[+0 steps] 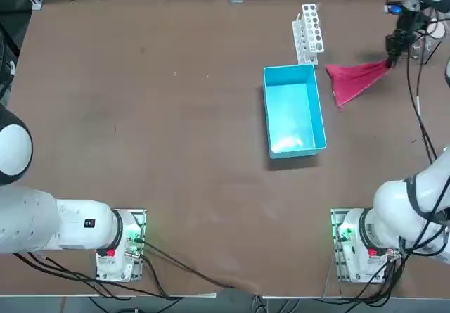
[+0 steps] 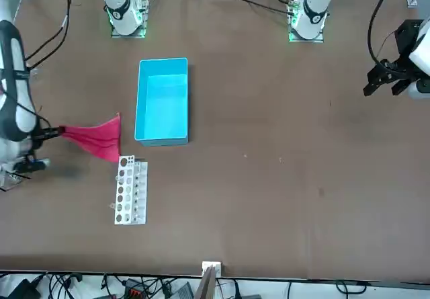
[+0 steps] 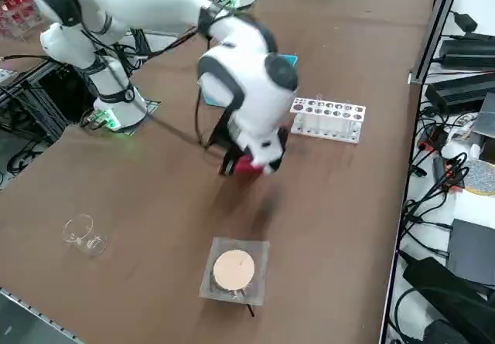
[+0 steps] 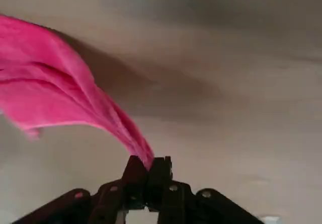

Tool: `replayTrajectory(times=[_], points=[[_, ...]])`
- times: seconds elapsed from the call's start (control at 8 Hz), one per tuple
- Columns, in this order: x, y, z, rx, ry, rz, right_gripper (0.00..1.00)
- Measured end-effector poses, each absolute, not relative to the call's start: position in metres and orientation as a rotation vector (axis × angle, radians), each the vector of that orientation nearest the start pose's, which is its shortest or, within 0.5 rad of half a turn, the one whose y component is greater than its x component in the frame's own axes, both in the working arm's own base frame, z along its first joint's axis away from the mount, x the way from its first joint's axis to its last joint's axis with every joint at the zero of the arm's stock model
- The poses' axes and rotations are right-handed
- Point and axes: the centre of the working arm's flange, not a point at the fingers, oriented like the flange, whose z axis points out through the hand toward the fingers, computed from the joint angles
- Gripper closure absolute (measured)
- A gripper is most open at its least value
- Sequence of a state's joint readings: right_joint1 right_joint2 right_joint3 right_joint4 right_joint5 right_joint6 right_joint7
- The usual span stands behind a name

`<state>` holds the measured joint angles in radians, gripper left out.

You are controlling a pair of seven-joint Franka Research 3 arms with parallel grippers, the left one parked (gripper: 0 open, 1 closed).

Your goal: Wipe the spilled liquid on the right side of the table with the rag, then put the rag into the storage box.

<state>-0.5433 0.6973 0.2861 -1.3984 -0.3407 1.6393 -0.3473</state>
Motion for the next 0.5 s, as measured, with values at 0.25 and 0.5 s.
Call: replayTrajectory(times=[0.25, 0.5], points=[[0.613, -0.308, 0.276, -3.098, -0.355, 0.678, 0.98], [0.607, -0.35, 0.302, -3.146, -0.48, 0.67, 0.98]])
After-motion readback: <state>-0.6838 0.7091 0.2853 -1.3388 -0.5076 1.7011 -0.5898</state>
